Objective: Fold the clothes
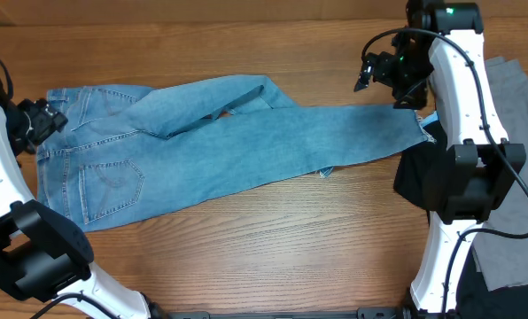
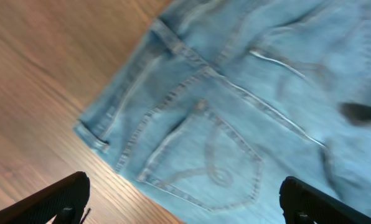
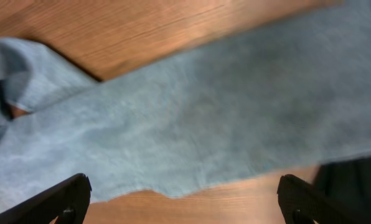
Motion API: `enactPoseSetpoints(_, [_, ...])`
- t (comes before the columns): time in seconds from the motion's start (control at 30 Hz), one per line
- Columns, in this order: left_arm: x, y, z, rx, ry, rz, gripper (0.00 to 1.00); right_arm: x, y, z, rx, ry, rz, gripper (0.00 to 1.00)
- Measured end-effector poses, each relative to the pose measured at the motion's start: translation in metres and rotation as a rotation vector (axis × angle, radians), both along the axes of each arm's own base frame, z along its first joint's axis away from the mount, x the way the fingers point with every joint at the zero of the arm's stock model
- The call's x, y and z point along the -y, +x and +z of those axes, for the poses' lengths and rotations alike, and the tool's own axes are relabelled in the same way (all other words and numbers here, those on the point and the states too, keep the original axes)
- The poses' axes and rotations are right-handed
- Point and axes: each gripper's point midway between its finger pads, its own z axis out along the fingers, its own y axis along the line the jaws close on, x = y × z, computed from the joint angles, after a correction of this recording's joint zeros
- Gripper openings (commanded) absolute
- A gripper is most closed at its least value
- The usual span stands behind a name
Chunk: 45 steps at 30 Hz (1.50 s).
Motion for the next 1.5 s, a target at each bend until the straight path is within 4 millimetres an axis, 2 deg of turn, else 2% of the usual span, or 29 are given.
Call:
enactPoseSetpoints(0.13, [0.031,0.015,0.007,0.025,-0.043,-0.079,1.00,-0.029,0.018,0.003,0.094,0.027,0.070,1.00])
enactPoseSetpoints(0.33, [0.096,0.038,0.004,0.024,-0.084,-0.246,1.00,-0.104,0.027,0.006,0.228,-0.032,0.266,1.00])
enactPoseSetpoints(0.47, [0.132,0.039,-0.012,-0.024,-0.114,-0.328,1.00,-0.149,0.026,-0.001,0.292,-0.102,0.370,0.98])
enactPoseSetpoints(0.57, [0.145,0.032,-0.036,-0.100,-0.143,-0.353,1.00,-0.167,0.033,-0.013,0.326,-0.140,0.403,0.98])
enactPoseSetpoints(0.77, [0.148,0.009,-0.095,-0.301,-0.205,-0.341,1.00,-0.167,0.049,-0.029,0.359,-0.166,0.392,0.97])
enactPoseSetpoints(0.87, [0.148,0.000,-0.112,-0.364,-0.223,-0.336,1.00,-0.164,0.052,-0.034,0.357,-0.178,0.390,0.96])
enactPoseSetpoints(1.0, [0.149,-0.005,-0.125,-0.391,-0.234,-0.334,1.00,-0.163,0.053,-0.051,0.329,-0.184,0.394,0.96])
enactPoseSetpoints(1.23, [0.151,-0.017,-0.143,-0.426,-0.246,-0.331,1.00,-0.165,0.048,-0.097,0.244,-0.182,0.419,0.93])
enactPoseSetpoints(1.4, [0.151,-0.016,-0.146,-0.418,-0.243,-0.331,1.00,-0.169,0.043,-0.115,0.207,-0.158,0.442,0.93])
enactPoseSetpoints(1.5, [0.151,-0.016,-0.146,-0.417,-0.243,-0.331,1.00,-0.170,0.041,-0.124,0.189,-0.155,0.449,0.87])
